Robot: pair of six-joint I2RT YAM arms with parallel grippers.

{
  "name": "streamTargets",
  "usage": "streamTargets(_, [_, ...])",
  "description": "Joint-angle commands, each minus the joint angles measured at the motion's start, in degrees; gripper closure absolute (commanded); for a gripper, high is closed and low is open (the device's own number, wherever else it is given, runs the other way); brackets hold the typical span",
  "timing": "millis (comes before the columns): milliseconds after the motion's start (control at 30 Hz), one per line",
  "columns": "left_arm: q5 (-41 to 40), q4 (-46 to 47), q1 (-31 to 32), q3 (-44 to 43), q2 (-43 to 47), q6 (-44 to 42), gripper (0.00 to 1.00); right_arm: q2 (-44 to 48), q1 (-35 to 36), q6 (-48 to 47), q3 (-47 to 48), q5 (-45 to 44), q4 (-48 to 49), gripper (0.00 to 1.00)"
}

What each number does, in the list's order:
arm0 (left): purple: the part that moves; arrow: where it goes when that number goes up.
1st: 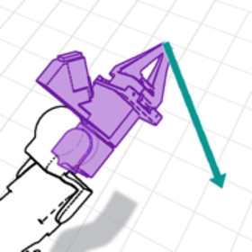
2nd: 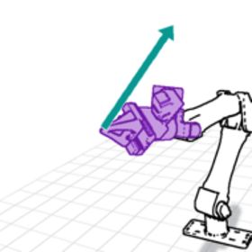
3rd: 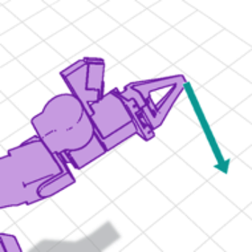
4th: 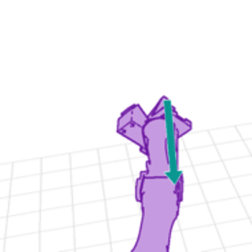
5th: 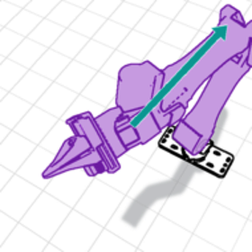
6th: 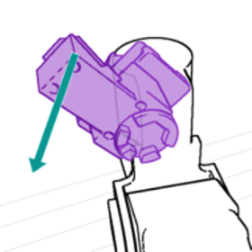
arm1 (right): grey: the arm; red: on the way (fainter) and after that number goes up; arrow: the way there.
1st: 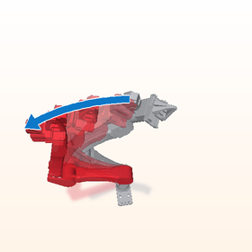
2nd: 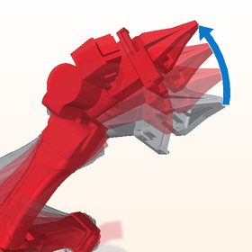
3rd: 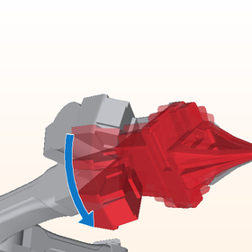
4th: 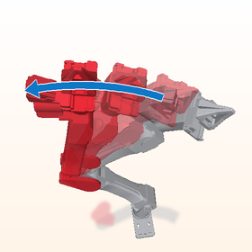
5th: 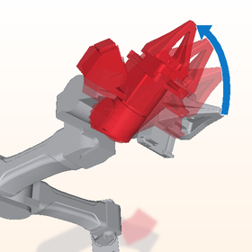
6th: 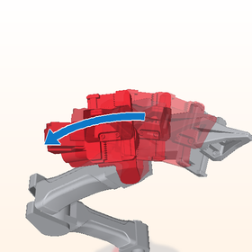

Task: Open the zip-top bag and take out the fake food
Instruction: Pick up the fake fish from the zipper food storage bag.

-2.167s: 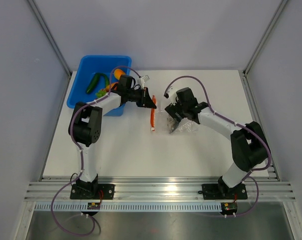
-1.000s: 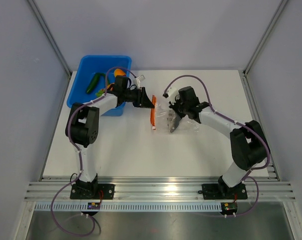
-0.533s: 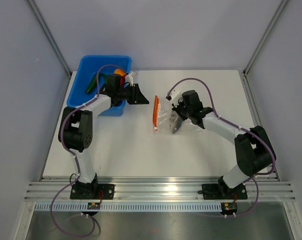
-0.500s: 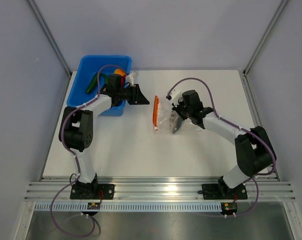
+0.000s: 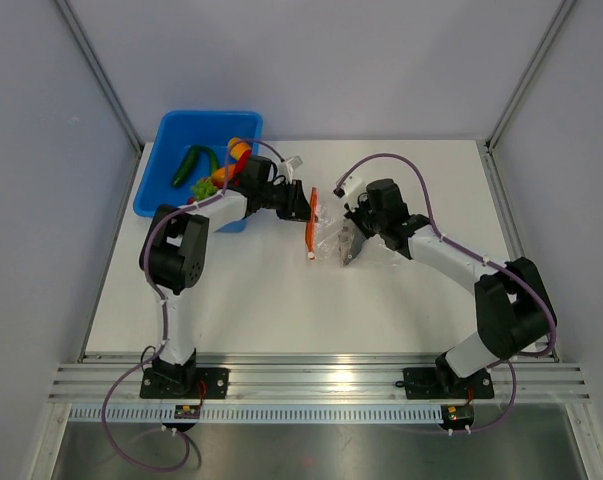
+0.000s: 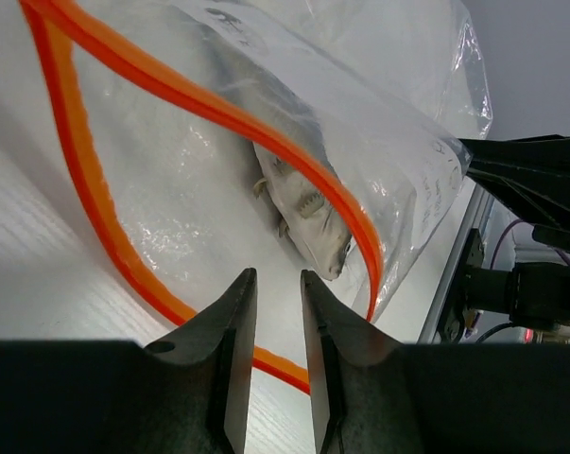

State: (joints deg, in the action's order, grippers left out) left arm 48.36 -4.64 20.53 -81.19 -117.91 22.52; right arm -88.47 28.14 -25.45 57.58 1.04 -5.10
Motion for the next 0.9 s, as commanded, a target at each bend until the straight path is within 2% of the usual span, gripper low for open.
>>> streamTargets(0, [-0.37, -0.36, 1.35, -3.71, -1.36, 0.33, 0.72, 2.25, 0.6, 1.46, 0.6, -0.07, 2.38, 1.0])
streamTargets(200, [0.33, -4.94, 3.9, -7.84, -6.37, -2.31, 0.65, 1.72, 1.3, 3.91, 0.69, -0.51, 3.08, 1.0])
streamTargets(333, [-0.98, -5.11, 4.95, -7.84, -7.68, -3.18, 0.53, 0.32, 2.0, 5.59, 1.3, -2.44, 2.9, 1.0])
streamTargets(533, [-1.52, -7.49, 6.1, -9.95, -10.5, -4.68, 0.47, -1.53, 3.15, 7.61, 1.04, -4.03, 4.49, 1.0])
streamTargets(733, [1.65, -0.82, 6.1, -7.41, -10.68, -2.14, 0.44, -3.73, 4.12, 8.49, 1.39, -4.73, 6.77, 1.0])
streamTargets(867, [2.88, 8.23, 6.18, -2.58, -9.01, 1.9, 0.39, -4.26, 4.47, 9.28, 0.87, -4.73, 7.65, 1.0])
